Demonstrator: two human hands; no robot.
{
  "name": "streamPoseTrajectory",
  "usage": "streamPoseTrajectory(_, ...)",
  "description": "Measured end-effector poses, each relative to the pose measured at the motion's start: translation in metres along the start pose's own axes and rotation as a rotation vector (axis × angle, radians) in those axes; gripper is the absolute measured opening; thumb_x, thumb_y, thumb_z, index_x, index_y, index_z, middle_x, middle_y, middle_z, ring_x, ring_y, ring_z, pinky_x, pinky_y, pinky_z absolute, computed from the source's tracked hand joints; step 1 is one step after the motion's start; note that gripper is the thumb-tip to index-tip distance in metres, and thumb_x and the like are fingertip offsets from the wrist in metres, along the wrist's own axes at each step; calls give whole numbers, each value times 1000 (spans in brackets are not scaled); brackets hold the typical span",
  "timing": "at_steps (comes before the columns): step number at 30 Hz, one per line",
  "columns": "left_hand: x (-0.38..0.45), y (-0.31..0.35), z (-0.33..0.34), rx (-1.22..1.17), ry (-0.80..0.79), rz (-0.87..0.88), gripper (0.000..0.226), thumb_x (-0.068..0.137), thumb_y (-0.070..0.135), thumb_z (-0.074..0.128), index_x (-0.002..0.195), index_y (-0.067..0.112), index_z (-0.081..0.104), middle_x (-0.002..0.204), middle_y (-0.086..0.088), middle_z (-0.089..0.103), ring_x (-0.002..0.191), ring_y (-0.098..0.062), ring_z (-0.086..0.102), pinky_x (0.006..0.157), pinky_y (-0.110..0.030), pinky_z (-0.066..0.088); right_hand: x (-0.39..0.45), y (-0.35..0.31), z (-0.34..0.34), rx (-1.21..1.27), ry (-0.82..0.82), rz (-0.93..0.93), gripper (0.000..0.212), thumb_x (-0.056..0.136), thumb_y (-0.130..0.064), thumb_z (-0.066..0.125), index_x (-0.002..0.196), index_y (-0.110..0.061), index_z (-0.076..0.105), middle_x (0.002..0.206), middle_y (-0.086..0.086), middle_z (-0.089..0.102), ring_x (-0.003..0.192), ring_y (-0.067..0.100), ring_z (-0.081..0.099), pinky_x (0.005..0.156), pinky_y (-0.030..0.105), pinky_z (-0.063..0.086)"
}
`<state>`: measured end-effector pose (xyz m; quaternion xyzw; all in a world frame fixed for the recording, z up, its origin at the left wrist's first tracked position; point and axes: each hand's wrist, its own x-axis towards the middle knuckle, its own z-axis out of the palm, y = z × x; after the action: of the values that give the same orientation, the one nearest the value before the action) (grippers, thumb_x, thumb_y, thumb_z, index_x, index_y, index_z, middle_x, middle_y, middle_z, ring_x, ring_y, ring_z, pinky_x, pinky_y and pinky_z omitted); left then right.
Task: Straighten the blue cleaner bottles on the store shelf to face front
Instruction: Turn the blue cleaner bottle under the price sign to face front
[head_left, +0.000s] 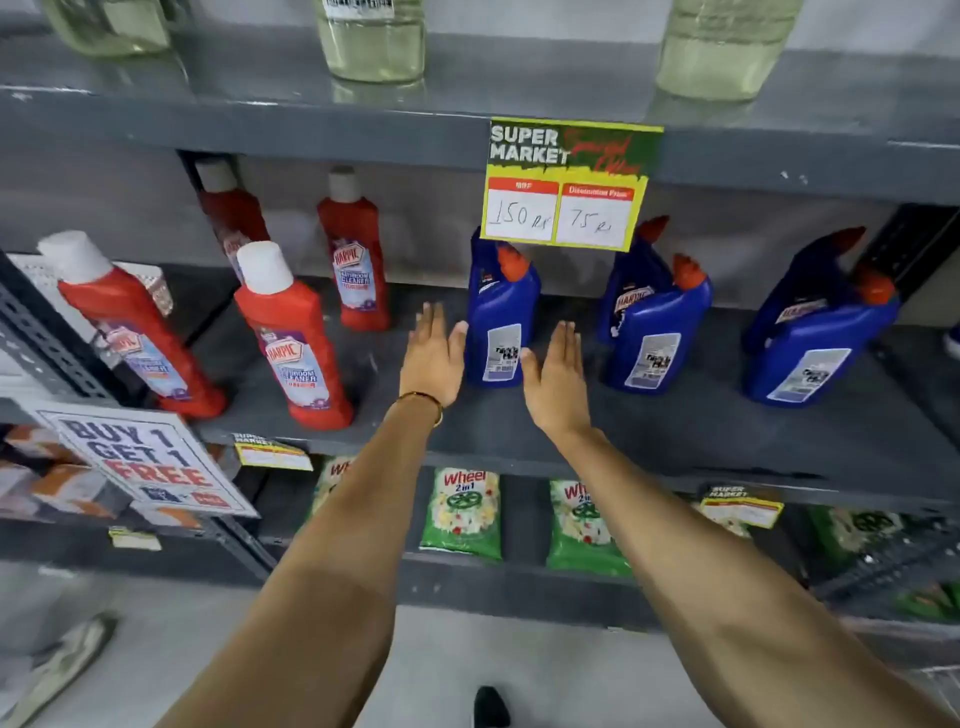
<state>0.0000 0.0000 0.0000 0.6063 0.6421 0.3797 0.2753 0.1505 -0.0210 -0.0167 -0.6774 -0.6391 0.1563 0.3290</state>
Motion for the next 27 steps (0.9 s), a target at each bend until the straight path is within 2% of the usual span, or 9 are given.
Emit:
streamPoseTrajectory(5, 27, -2, 6, -306, -101, -289, 72, 88, 63, 20, 141, 15, 34, 149, -9, 36, 137, -27, 32, 112, -38, 21, 11, -16, 21, 256, -74, 159, 67, 98, -34, 33, 146, 2, 4, 158, 18, 3, 147, 27, 2, 117, 31, 3)
streamPoseTrajectory(7, 45, -4, 6, -351, -170, -305, 73, 89, 62, 17, 139, 13, 36, 150, -10, 35, 137, -27, 33, 114, -38, 21, 15, -23, 26, 356, -63, 227, 68, 98, -36, 33, 146, 1, 3, 158, 17, 3, 147, 26, 3, 117, 31, 4)
streamPoseTrajectory(10, 63, -4, 13, -426, -247, -284, 66, 93, 53, 19, 128, 5, 48, 139, -17, 48, 128, -32, 44, 108, -38, 34, 22, -30, 32, 522, -73, 364, 74, 95, -44, 36, 148, -6, 2, 159, 14, 8, 146, 26, 13, 117, 34, 13)
streamPoseTrajectory(12, 70, -5, 18, -512, -261, -339, 57, 93, 54, 21, 94, 16, 63, 101, -4, 71, 94, -22, 61, 86, -32, 45, 24, -34, 34, 616, -92, 451, 79, 91, -51, 40, 149, -12, 2, 158, 11, 17, 142, 27, 24, 116, 40, 21)
streamPoseTrajectory(14, 75, -8, 22, -593, -230, -386, 53, 92, 57, 23, 64, 23, 53, 58, 9, 67, 65, -11, 56, 66, -26, 42, 25, -36, 36, 683, -74, 513, 83, 88, -53, 46, 149, -15, 4, 155, 10, 25, 139, 28, 32, 114, 43, 27)
streamPoseTrajectory(16, 80, -7, 22, -618, -244, -384, 54, 92, 57, 23, 57, 23, 47, 45, 12, 59, 51, -8, 53, 60, -24, 39, 25, -40, 40, 716, -19, 557, 81, 88, -48, 49, 149, -14, 8, 153, 12, 30, 137, 29, 35, 113, 44, 30)
streamPoseTrajectory(18, 85, -7, 23, -646, -300, -369, 54, 93, 55, 21, 64, 23, 54, 48, 12, 63, 46, -4, 57, 56, -23, 40, 27, -44, 44, 690, 16, 588, 77, 90, -41, 48, 149, -12, 8, 153, 16, 28, 137, 32, 34, 112, 46, 30)
streamPoseTrajectory(22, 92, -7, 30, -746, -385, -380, 47, 95, 46, 25, 102, 16, 60, 86, 0, 66, 77, -14, 62, 68, -28, 48, 30, -51, 50, 610, 5, 620, 74, 89, -15, 44, 148, -9, 0, 156, 18, 18, 140, 34, 26, 113, 44, 28)
streamPoseTrajectory(27, 98, 0, 32, -803, -461, -362, 37, 96, 37, 29, 91, 19, 61, 89, -2, 65, 81, -16, 61, 73, -29, 50, 39, -57, 50, 571, -59, 630, 87, 81, 1, 45, 145, -6, -14, 158, 16, -6, 146, 30, 6, 115, 40, 25)
